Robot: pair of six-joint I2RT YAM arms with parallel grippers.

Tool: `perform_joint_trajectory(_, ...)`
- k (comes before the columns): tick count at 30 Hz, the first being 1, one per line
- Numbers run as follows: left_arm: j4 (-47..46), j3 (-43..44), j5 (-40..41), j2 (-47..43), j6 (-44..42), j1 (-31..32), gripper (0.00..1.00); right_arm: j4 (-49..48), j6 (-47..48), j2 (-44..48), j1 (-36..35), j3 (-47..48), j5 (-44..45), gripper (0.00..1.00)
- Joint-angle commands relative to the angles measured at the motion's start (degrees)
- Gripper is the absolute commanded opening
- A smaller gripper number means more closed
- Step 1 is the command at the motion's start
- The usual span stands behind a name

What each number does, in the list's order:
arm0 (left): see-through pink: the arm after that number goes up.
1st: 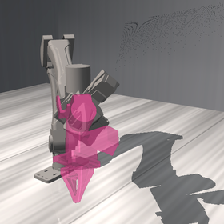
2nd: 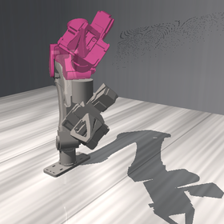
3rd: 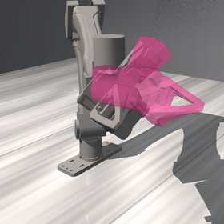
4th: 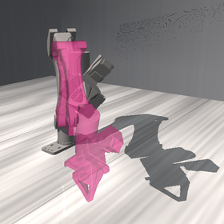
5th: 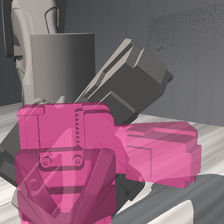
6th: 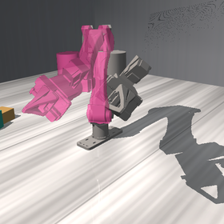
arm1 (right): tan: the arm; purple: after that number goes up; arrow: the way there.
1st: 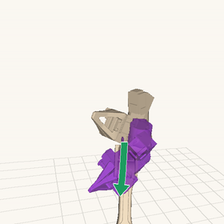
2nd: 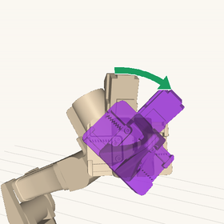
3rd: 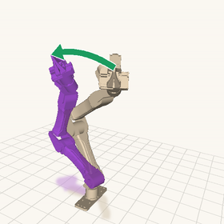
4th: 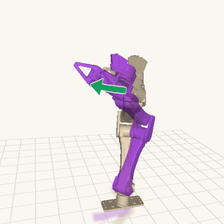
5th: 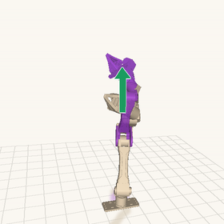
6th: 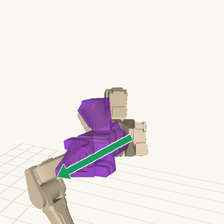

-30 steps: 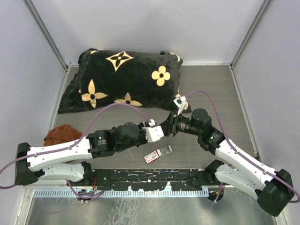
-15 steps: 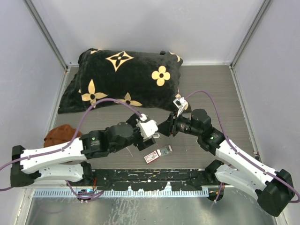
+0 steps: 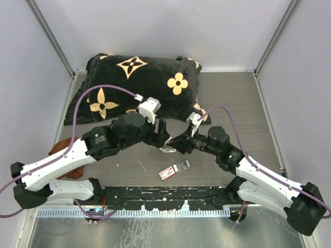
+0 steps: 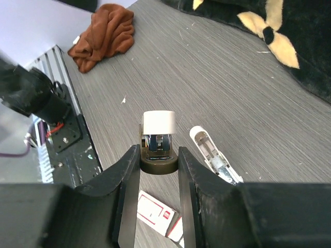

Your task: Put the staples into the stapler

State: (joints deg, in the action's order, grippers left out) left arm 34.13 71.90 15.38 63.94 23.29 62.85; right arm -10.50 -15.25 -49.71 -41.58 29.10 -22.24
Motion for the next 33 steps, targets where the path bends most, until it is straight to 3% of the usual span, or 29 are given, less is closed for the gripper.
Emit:
perform_joint_trajectory(1,0.4,-0.2,-4.0,1.9,9.0,-2.5,0.72,-10.1,6.7,2.8,-3.5,-2.2,3.5,0.01)
perform_joint_trajectory(11,1.7,0.4,-6.2,8.0,10.7,-4.5,0.73,-9.0,9.6,4.7,-7.5,-3.5,7.4,0.01)
perform_joint_trajectory(27,1.5,-0.5,-7.5,12.4,12.0,-5.0,0.55,-9.2,9.5,4.7,-8.2,-4.2,9.1,0.01)
perform_joint_trajectory(33,2.1,-0.6,-7.4,12.1,11.8,-5.0,0.55,-9.6,9.2,4.1,-8.3,-4.6,9.9,0.01)
